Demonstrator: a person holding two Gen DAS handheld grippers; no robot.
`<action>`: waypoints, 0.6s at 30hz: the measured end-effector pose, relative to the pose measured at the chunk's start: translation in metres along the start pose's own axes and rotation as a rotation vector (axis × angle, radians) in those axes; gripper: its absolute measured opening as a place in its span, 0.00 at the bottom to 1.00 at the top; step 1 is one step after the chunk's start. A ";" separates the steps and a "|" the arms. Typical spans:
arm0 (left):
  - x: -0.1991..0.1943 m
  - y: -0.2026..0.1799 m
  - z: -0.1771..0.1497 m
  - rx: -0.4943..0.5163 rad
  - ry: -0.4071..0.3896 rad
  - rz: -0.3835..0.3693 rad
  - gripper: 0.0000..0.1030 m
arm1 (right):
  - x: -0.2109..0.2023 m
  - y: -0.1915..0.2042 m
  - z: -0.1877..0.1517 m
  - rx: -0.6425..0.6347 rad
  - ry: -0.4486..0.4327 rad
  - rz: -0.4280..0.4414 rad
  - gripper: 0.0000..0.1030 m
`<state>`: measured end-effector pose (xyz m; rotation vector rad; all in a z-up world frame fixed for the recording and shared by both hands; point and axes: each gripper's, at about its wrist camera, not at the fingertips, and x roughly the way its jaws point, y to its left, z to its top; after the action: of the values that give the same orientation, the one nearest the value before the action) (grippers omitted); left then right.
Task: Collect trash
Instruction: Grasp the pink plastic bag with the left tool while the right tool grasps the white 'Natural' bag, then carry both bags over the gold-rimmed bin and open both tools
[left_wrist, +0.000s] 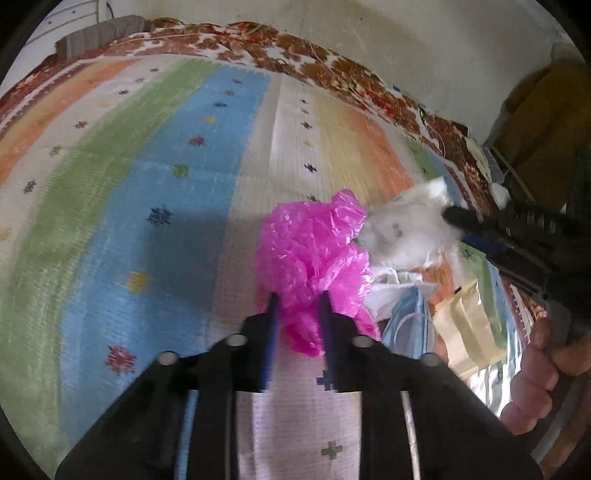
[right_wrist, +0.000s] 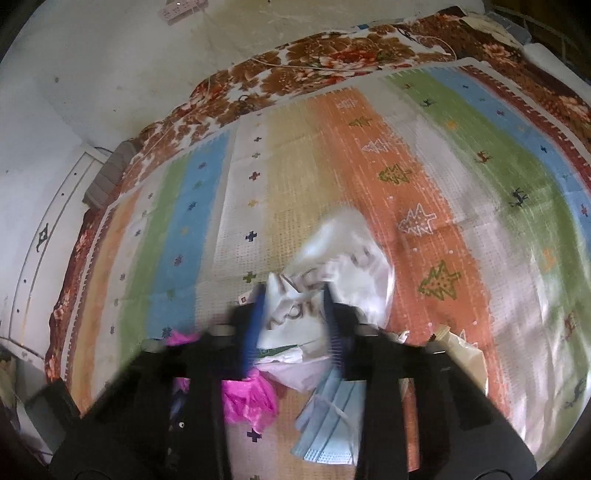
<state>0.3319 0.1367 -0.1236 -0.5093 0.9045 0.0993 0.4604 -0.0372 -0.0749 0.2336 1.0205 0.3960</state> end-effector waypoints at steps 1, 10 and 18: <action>-0.003 0.003 0.002 -0.005 -0.006 0.005 0.12 | -0.004 0.000 0.000 -0.005 -0.010 0.005 0.09; -0.037 0.008 0.013 -0.017 -0.034 0.037 0.08 | -0.044 0.000 0.004 -0.065 -0.056 0.020 0.06; -0.063 -0.016 0.011 0.041 -0.039 0.065 0.07 | -0.080 0.006 -0.011 -0.193 -0.065 -0.046 0.05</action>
<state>0.3050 0.1360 -0.0637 -0.4388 0.8829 0.1490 0.4134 -0.0660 -0.0161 0.0496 0.9160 0.4394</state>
